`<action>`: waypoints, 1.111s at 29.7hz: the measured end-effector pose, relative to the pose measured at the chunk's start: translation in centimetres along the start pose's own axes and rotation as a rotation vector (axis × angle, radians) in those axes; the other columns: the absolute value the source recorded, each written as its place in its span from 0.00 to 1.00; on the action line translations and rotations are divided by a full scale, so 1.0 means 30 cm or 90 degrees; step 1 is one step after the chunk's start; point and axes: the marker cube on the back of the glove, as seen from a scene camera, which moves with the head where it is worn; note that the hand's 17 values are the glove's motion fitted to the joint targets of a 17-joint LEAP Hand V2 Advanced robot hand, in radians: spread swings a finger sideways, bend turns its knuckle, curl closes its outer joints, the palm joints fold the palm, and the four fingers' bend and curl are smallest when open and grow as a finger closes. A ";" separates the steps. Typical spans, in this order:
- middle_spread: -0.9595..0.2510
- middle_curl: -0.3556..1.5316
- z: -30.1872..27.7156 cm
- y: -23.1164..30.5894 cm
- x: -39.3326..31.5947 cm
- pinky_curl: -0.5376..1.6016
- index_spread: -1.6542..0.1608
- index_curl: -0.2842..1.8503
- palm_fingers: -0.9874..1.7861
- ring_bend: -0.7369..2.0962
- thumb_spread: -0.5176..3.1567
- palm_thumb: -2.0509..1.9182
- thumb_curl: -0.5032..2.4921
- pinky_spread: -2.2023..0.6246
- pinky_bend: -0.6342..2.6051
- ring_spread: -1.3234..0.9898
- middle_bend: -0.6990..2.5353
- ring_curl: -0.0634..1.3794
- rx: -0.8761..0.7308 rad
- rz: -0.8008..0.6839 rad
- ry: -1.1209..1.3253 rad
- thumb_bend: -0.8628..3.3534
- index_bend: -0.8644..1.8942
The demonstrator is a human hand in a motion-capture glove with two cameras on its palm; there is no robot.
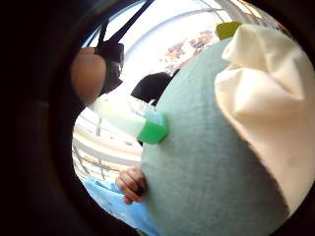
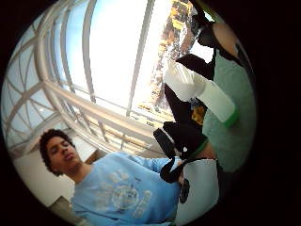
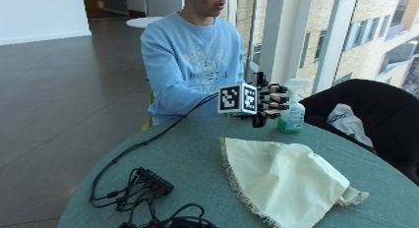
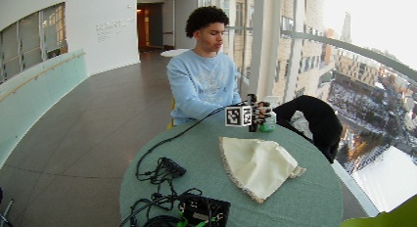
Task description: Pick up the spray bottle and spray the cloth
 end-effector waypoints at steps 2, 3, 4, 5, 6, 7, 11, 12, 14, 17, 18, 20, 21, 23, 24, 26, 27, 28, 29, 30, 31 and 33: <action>0.71 0.43 -0.067 0.042 -0.002 0.42 0.73 0.30 0.65 0.38 0.40 0.68 0.31 0.81 0.28 0.53 0.29 0.30 0.004 -0.002 0.053 0.20 0.34; 0.71 0.43 -0.102 0.064 -0.001 0.42 0.73 0.30 0.65 0.39 0.40 0.68 0.30 0.81 0.28 0.53 0.29 0.30 0.006 -0.001 0.078 0.20 0.35; 0.71 0.43 -0.137 0.088 0.003 0.42 0.73 0.29 0.65 0.39 0.40 0.68 0.30 0.81 0.28 0.53 0.29 0.30 0.008 0.001 0.103 0.20 0.35; 0.71 0.43 -0.173 0.112 0.007 0.42 0.73 0.29 0.65 0.39 0.40 0.68 0.30 0.82 0.28 0.53 0.29 0.30 0.010 0.005 0.127 0.20 0.35; 0.72 0.43 -0.208 0.138 0.013 0.42 0.73 0.29 0.65 0.39 0.40 0.68 0.30 0.82 0.28 0.53 0.29 0.30 0.014 0.011 0.150 0.20 0.35; 0.72 0.43 -0.242 0.164 0.019 0.42 0.73 0.29 0.66 0.38 0.40 0.68 0.30 0.82 0.28 0.53 0.29 0.30 0.017 0.018 0.171 0.20 0.35; 0.72 0.42 -0.376 0.275 0.050 0.42 0.73 0.28 0.66 0.38 0.41 0.68 0.30 0.82 0.27 0.54 0.29 0.30 0.031 0.050 0.261 0.20 0.36; 0.72 0.42 -0.407 0.302 0.061 0.42 0.73 0.28 0.66 0.38 0.41 0.68 0.29 0.82 0.27 0.54 0.29 0.30 0.033 0.057 0.284 0.20 0.36; 0.72 0.42 -0.456 0.347 0.082 0.42 0.73 0.28 0.66 0.38 0.41 0.68 0.29 0.82 0.27 0.54 0.29 0.30 0.036 0.070 0.324 0.20 0.36; 0.72 0.42 -0.505 0.406 0.113 0.42 0.73 0.28 0.66 0.38 0.41 0.68 0.29 0.82 0.26 0.54 0.29 0.29 0.038 0.085 0.368 0.20 0.36; 0.72 0.42 -0.515 0.425 0.122 0.42 0.73 0.28 0.66 0.37 0.41 0.68 0.29 0.82 0.26 0.54 0.29 0.29 0.038 0.088 0.381 0.20 0.36; 0.72 0.42 -0.528 0.460 0.138 0.42 0.73 0.28 0.66 0.37 0.41 0.68 0.29 0.82 0.26 0.54 0.29 0.29 0.036 0.091 0.409 0.20 0.36; 0.72 0.42 -0.531 0.475 0.146 0.42 0.73 0.28 0.66 0.37 0.41 0.68 0.29 0.82 0.26 0.54 0.29 0.29 0.033 0.092 0.422 0.20 0.36; 0.72 0.42 -0.534 0.500 0.161 0.42 0.73 0.28 0.66 0.37 0.41 0.68 0.29 0.83 0.26 0.54 0.29 0.29 0.025 0.093 0.442 0.20 0.36; 0.72 0.42 -0.534 0.511 0.168 0.42 0.73 0.28 0.66 0.37 0.41 0.68 0.29 0.83 0.26 0.54 0.29 0.29 0.021 0.093 0.449 0.20 0.36; 0.72 0.42 -0.536 0.526 0.178 0.42 0.73 0.28 0.66 0.37 0.42 0.69 0.29 0.83 0.26 0.54 0.29 0.29 0.016 0.095 0.459 0.20 0.36; 0.72 0.42 -0.538 0.531 0.182 0.42 0.73 0.28 0.66 0.37 0.42 0.69 0.28 0.83 0.25 0.54 0.29 0.29 0.015 0.095 0.462 0.20 0.36; 0.72 0.42 -0.541 0.535 0.185 0.42 0.73 0.28 0.66 0.37 0.42 0.69 0.28 0.83 0.25 0.54 0.29 0.29 0.015 0.096 0.465 0.20 0.36; 0.72 0.42 -0.545 0.540 0.188 0.42 0.73 0.28 0.66 0.36 0.42 0.69 0.28 0.83 0.25 0.54 0.29 0.29 0.015 0.097 0.466 0.20 0.36; 0.72 0.42 -0.549 0.544 0.190 0.42 0.73 0.28 0.66 0.36 0.42 0.69 0.28 0.83 0.25 0.54 0.29 0.29 0.016 0.097 0.467 0.20 0.36; 0.72 0.42 -0.554 0.549 0.193 0.42 0.73 0.28 0.66 0.36 0.42 0.69 0.28 0.83 0.25 0.54 0.29 0.29 0.016 0.098 0.469 0.20 0.36; 0.72 0.42 -0.564 0.558 0.196 0.42 0.73 0.28 0.66 0.36 0.42 0.69 0.28 0.83 0.25 0.54 0.29 0.29 0.015 0.100 0.473 0.20 0.36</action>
